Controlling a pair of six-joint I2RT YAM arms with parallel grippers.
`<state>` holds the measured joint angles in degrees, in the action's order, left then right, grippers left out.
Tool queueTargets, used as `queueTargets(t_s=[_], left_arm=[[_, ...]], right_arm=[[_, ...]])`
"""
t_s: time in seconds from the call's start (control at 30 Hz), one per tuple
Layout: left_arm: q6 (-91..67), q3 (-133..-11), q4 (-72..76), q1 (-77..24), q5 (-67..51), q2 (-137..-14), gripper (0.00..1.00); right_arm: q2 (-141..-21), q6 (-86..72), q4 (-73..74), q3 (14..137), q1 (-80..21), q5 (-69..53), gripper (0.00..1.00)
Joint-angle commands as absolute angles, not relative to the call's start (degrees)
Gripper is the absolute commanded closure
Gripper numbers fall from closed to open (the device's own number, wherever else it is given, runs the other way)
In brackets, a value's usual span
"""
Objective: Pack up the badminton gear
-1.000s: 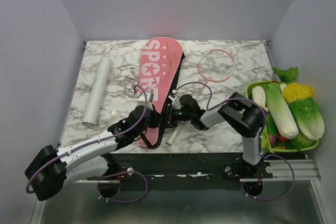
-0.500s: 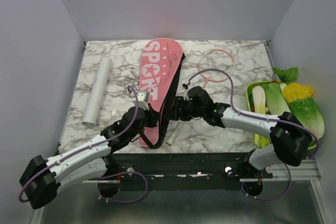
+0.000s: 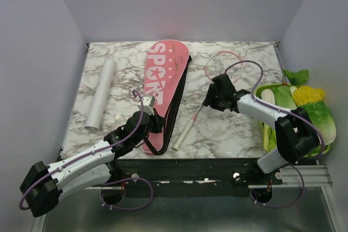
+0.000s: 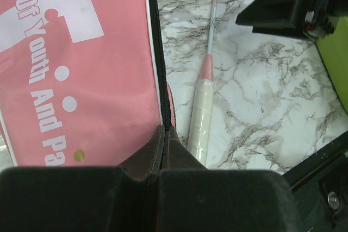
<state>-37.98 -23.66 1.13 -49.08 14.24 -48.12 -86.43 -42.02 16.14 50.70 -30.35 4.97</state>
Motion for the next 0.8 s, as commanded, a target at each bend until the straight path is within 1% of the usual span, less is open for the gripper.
queueTargets(t_s=[0.0,0.27,0.4,0.77], left_arm=[[-36.91,-23.03,3.25,-48.78,12.30,-46.76,1.00],[-36.91,-22.76,4.48,-48.69,10.37,-47.46,1.00],[-36.91,-22.67,4.39,-48.60,10.28,-47.72,1.00],[-36.30,-21.89,6.33,-48.52,9.05,-48.16,1.00]], right_arm=[[-91.57,-40.00,20.82,59.56,-28.13,10.72,0.39],[-103.61,-39.46,33.64,76.45,-25.84,17.13,0.38],[-106.17,-41.65,35.86,78.92,-25.58,18.63,0.38],[-113.11,-47.37,38.32,84.20,-25.05,17.75,0.38]])
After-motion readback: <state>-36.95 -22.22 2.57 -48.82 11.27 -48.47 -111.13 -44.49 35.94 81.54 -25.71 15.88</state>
